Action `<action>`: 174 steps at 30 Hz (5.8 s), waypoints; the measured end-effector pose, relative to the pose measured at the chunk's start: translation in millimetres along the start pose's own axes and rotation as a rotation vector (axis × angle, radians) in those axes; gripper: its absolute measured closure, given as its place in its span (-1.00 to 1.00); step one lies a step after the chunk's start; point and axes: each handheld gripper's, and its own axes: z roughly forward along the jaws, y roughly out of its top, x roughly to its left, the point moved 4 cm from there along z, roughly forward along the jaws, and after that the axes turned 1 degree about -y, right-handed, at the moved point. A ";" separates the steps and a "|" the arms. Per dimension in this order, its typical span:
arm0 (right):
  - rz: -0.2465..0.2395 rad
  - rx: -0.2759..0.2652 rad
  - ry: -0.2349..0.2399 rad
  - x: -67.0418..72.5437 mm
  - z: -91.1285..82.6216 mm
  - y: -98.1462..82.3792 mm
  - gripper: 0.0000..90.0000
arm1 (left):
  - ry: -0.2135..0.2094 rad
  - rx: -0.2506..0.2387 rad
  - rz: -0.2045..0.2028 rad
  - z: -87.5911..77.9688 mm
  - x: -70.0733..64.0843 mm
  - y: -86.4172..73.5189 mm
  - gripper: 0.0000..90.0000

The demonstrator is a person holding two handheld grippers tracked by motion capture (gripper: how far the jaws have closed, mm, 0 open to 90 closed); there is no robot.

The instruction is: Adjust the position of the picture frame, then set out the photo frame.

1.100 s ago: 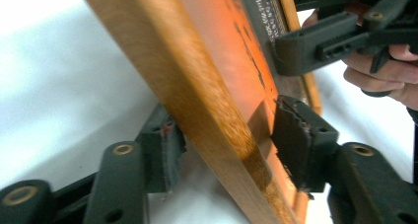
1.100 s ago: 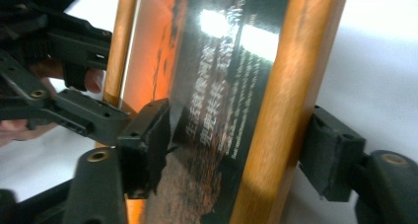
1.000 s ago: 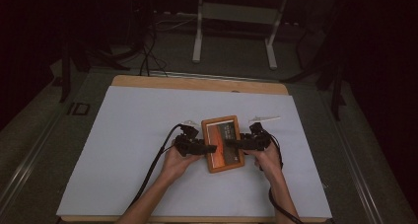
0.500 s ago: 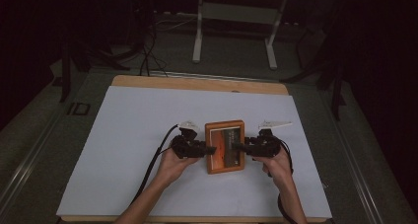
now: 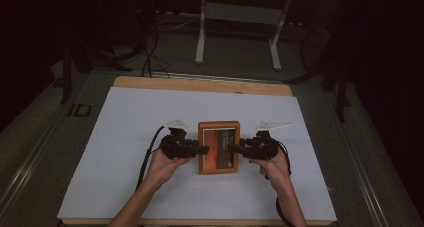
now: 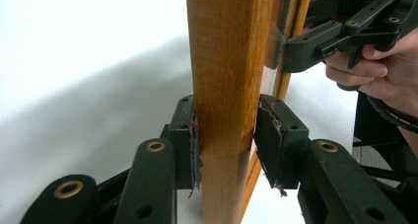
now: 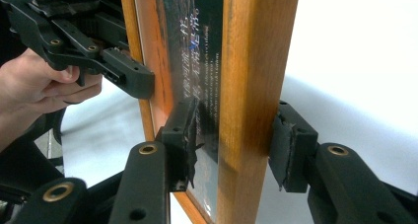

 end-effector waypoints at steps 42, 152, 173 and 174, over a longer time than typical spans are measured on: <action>0.114 0.062 0.077 14.3 50.3 -13.1 0.40 | -0.010 0.018 -0.114 -26.9 36.0 -31.0 0.33; -0.205 0.082 -0.403 3.0 59.5 14.4 0.97 | 0.476 -0.154 -0.012 -66.9 37.5 -43.6 -0.04; -0.258 0.068 -0.421 -3.1 85.7 29.5 1.00 | 0.476 -0.135 0.018 -65.3 31.9 -41.3 -0.04; -0.258 0.068 -0.421 -3.1 85.7 29.5 1.00 | 0.476 -0.135 0.018 -65.3 31.9 -41.3 -0.04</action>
